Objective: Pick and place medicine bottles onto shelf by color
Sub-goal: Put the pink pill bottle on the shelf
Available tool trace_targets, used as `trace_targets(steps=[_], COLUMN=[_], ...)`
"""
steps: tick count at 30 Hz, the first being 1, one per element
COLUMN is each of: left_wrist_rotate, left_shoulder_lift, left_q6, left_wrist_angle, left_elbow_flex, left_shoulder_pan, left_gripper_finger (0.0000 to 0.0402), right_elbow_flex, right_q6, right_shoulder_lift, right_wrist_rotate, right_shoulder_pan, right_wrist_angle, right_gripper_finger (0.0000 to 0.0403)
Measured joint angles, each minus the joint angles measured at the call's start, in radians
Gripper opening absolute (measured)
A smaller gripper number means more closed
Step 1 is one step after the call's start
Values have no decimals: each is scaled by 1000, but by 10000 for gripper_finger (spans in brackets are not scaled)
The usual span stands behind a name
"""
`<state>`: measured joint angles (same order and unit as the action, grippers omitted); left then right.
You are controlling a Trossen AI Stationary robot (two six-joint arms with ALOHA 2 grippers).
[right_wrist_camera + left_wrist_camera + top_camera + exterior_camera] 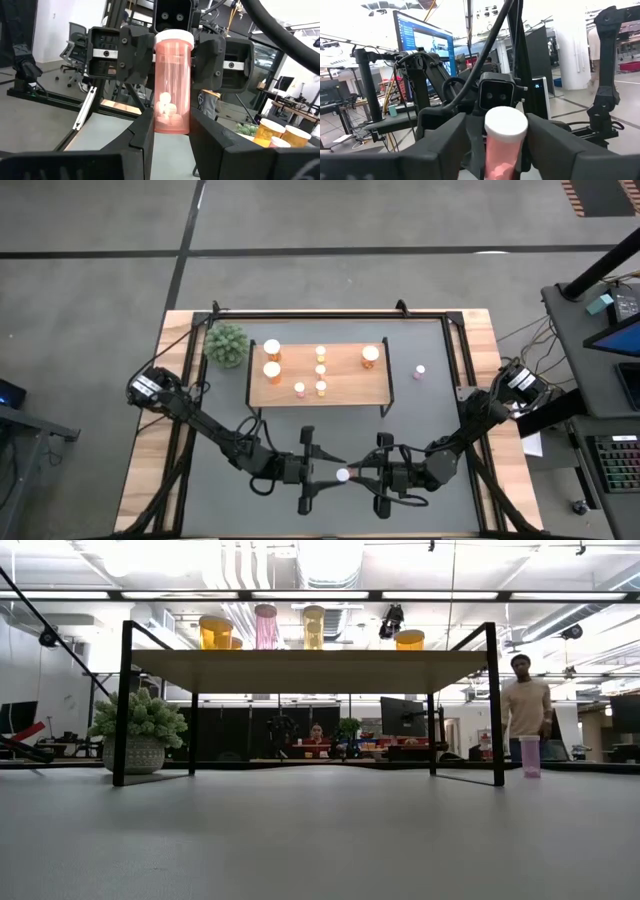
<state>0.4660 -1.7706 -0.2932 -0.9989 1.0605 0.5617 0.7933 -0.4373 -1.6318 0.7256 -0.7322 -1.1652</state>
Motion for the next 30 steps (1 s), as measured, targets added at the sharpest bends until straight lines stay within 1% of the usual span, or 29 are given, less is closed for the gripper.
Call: trace_targets(steps=[6,9,13,16,19,22,25,28,30], left_wrist_rotate=[-3,-3,-1,1,33,113,191,272,306], left_shoulder_lift=[0,0,0,0,0,13,46,60,60], left_q6=[22,26,28,28,26,24,29,63,90], left_wrist_angle=[0,1,3,3,4,9,53,157,268], left_elbow_flex=[1,1,1,1,1,1,11,51,95], left_shoulder_pan=[-7,-8,-8,-10,-11,-11,-11,-20,-32], left_gripper_finger=[134,114,99,98,97,96,95,95,95], right_elbow_flex=[0,0,0,0,0,0,0,0,0], right_q6=[12,24,28,45,43,16,-31,-54,-52], right_shoulder_lift=[0,0,0,0,5,36,85,154,217], right_wrist_rotate=[12,12,10,8,18,105,223,333,368], right_shoulder_pan=[0,1,1,0,-1,-23,-54,-79,-91], right_wrist_angle=[0,-1,0,0,3,15,37,103,191], right_gripper_finger=[93,103,137,169,199,221,238,248,250])
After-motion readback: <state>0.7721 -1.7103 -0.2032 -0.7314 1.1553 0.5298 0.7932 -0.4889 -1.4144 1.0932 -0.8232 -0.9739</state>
